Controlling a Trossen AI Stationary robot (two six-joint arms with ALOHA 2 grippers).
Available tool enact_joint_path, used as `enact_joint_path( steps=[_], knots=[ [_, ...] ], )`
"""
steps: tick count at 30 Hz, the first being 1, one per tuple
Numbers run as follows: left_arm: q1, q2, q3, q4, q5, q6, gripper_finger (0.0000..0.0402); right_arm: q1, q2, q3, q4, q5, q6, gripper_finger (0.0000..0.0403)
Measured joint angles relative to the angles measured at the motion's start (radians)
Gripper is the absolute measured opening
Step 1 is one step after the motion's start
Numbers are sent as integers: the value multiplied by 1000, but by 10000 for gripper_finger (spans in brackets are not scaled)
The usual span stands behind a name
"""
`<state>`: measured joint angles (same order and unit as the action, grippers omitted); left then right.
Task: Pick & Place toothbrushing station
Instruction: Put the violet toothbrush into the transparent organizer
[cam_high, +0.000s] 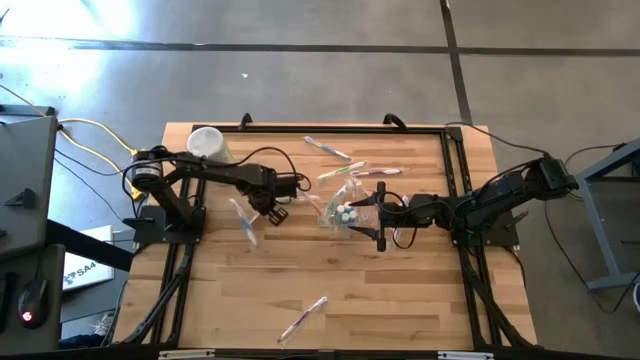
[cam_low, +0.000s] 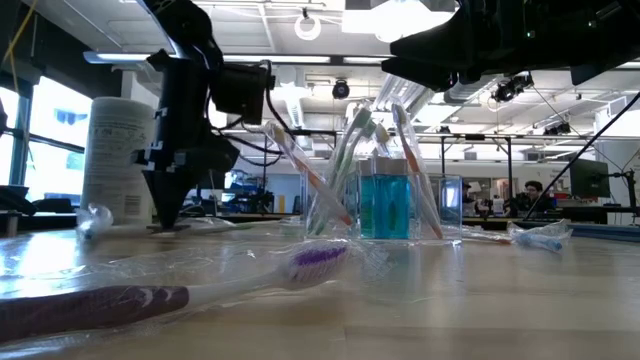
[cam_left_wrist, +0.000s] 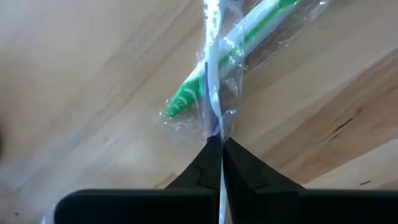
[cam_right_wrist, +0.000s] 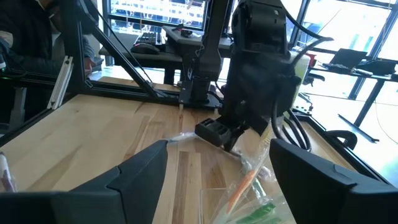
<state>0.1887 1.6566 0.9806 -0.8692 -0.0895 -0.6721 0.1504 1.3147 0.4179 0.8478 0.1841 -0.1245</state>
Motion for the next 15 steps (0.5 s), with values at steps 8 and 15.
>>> enact_joint_path(
  steps=[8, 15],
  knots=[
    [-123, -18, 142, -114, -153, 12, 1, 0, 0, 0, -2, 0, 0, 276],
    [-229, -18, 340, -366, -419, -81, 1, 0, 0, 0, -2, 0, 0, 276]
  ],
)
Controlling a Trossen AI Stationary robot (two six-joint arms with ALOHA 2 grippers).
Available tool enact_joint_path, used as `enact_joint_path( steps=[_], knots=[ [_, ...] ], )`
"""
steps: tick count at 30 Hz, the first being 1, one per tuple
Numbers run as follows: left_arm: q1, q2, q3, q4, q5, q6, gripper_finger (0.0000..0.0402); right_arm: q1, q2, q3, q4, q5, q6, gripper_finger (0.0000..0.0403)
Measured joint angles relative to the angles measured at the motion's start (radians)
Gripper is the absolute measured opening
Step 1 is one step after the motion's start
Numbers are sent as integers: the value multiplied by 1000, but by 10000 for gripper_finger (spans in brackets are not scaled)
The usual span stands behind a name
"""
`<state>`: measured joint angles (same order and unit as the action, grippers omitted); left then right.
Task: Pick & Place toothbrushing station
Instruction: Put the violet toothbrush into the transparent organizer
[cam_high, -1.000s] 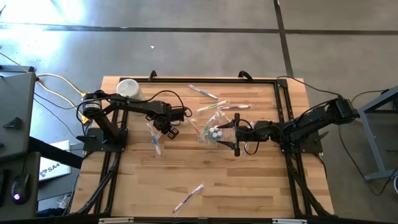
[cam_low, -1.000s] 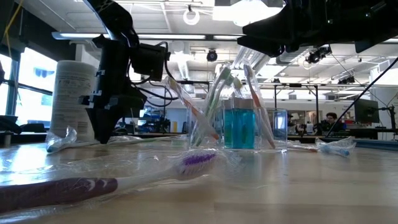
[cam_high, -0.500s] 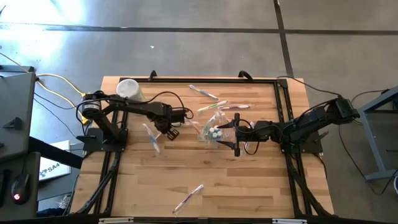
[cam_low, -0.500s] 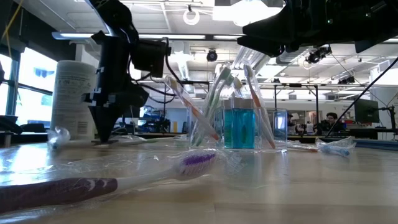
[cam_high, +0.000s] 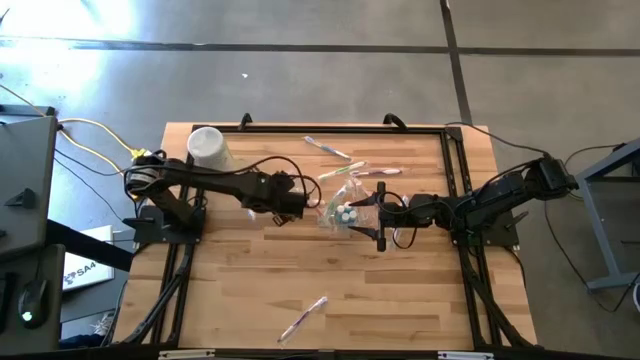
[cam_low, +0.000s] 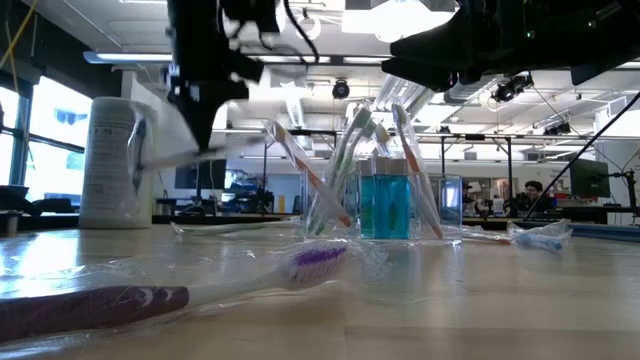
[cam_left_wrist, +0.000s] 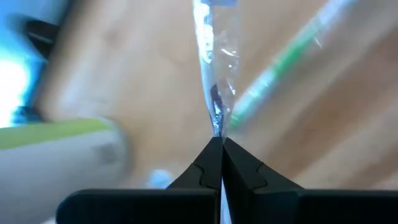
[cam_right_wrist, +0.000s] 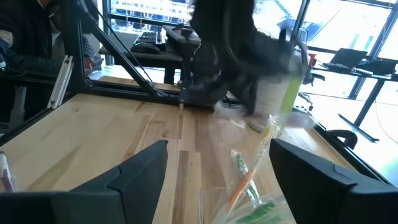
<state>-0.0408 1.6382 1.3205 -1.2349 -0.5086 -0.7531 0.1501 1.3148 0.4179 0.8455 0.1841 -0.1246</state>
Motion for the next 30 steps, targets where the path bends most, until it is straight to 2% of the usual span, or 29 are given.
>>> enact_joint_path(
  steps=[5, 9, 13, 16, 22, 26, 30],
  knots=[
    [-87, -1, 158, -212, -251, -122, 1, 0, 0, 0, 0, 0, 0, 276],
    [-174, -1, 252, -319, -419, -187, 0, 0, 0, 0, -1, 0, 0, 276],
    [-292, -2, 301, -303, -583, -194, 0, 0, 0, 0, -1, 0, 0, 276],
    [-386, -2, 320, -221, -670, -163, 0, 0, 0, 0, 1, 0, 0, 276],
    [-501, 0, 322, 133, -655, 133, 0, 11, 0, 0, 50, -6, 1, 276],
    [-511, 14, 320, 347, -506, 340, 0, 45, 0, 0, 105, -6, -3, 276],
    [-494, 18, 322, 491, -393, 474, 0, 89, 0, 0, 185, -8, -12, 276]
  ],
)
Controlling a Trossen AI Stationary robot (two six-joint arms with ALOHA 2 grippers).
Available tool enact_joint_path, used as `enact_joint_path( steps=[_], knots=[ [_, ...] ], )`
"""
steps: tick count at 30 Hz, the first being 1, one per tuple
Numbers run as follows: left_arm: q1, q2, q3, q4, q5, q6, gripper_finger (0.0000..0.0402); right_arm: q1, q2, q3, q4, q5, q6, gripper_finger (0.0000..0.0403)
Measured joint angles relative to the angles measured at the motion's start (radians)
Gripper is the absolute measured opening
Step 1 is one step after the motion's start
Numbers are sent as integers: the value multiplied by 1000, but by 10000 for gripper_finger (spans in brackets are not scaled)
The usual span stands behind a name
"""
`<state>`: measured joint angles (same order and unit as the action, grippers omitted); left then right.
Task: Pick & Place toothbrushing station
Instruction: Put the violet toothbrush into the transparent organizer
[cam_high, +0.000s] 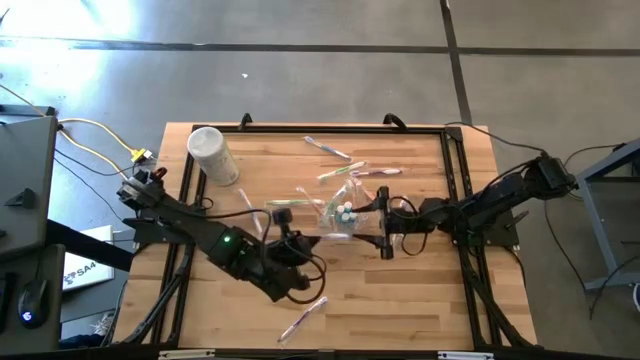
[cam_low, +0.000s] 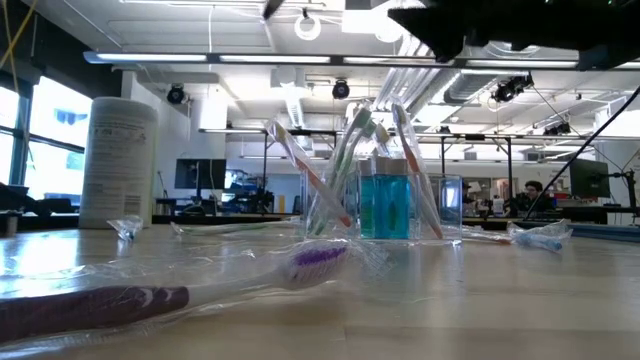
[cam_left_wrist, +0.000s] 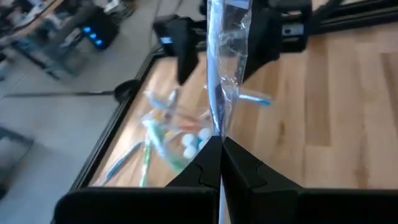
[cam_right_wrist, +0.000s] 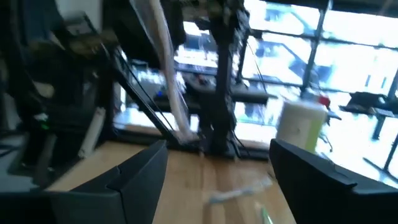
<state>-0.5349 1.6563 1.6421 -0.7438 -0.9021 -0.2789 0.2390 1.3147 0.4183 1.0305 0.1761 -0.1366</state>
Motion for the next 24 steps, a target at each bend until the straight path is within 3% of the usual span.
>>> enact_joint_path(
  steps=[7, 13, 20, 24],
  knots=[
    [67, 44, 0, 166, 154, 134, 0, 91, 0, 0, 73, -19, -101, 276],
    [153, 101, -2, 287, 366, 241, 0, 101, 0, 0, 74, -12, -123, 276],
    [211, 112, -2, 278, 422, 247, 0, 101, 0, 0, 58, 13, -130, 275],
    [207, 112, -2, 271, 425, 249, 0, 101, 0, 0, 55, 36, -131, 253]
  ],
)
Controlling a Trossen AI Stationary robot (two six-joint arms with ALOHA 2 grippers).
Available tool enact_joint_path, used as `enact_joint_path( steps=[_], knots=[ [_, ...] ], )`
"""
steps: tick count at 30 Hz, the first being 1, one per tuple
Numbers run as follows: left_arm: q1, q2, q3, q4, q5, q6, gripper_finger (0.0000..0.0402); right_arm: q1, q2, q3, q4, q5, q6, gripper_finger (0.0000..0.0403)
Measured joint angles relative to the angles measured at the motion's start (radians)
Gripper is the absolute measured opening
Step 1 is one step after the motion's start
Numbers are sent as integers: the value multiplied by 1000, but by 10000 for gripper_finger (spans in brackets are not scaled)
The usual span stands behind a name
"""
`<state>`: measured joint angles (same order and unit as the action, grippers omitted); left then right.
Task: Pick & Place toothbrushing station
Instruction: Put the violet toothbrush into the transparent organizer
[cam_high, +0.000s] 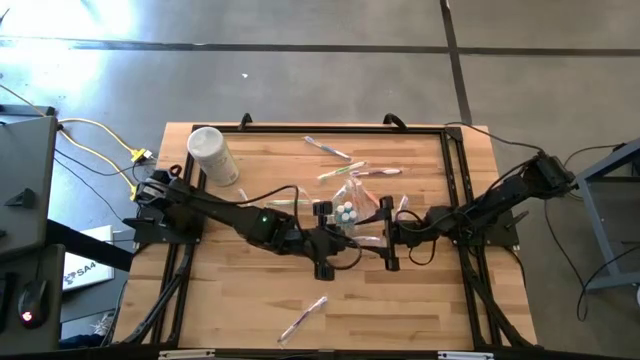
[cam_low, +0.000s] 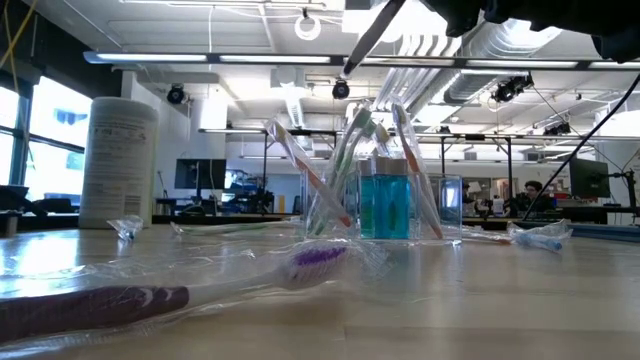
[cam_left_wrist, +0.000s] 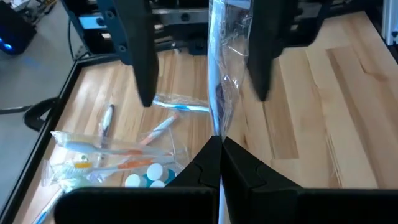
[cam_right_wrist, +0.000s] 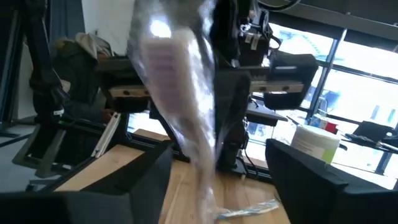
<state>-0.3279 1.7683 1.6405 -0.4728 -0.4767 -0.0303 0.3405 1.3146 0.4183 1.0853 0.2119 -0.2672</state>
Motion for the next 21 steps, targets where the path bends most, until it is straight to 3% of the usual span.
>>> enact_joint_path(
  steps=[5, 15, 21],
  knots=[
    [-6, 0, 0, 1, 0, 0, 0, 0, 0, 0, -6, 2, 0, 194],
    [-6, 0, 0, 0, -5, 4, 0, 0, 0, 0, -37, -10, -61, 26],
    [-6, 0, 0, -1, -8, 27, 0, 0, 0, 0, -41, -11, -74, 20]
  ],
)
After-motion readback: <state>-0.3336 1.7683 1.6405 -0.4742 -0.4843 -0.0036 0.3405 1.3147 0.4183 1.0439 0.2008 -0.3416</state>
